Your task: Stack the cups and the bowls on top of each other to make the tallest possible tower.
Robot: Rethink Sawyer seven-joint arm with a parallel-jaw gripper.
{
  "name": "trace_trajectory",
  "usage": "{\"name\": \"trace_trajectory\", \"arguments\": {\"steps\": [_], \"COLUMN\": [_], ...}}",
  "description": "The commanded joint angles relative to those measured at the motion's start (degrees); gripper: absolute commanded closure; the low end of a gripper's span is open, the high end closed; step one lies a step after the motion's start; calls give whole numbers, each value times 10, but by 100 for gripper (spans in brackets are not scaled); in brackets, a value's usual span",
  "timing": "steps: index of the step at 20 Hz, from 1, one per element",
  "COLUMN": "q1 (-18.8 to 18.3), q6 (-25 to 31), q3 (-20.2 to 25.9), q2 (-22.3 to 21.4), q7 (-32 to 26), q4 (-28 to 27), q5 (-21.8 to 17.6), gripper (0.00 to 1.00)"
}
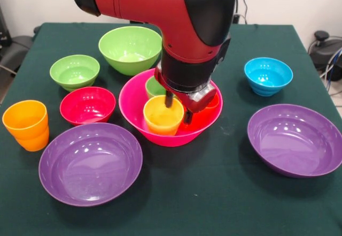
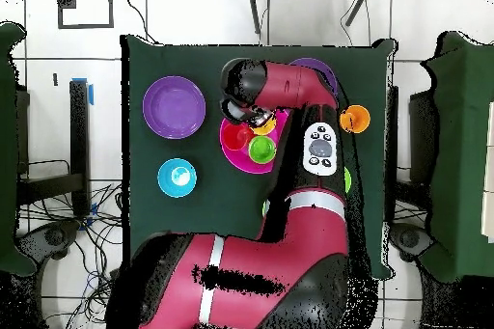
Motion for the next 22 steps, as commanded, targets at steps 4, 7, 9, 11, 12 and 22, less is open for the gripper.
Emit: {"name": "trace_trajectory", "arguments": {"steps": [4, 7, 9, 11, 12, 22], "q1": [-13, -11, -11, -11, -11, 3], "q6": [29, 39, 41, 48, 50, 36], "q3": [41, 47, 48, 48, 48, 51], "q2": [-8, -3, -6, -15, -21, -95], "q7": [-148, -142, -142, -144, -145, -142], "q4": [4, -10, -8, -4, 0, 57], "q5": [-64, -65, -65, -64, -64, -54], "gripper": [0, 0, 0, 0, 0, 0]}}
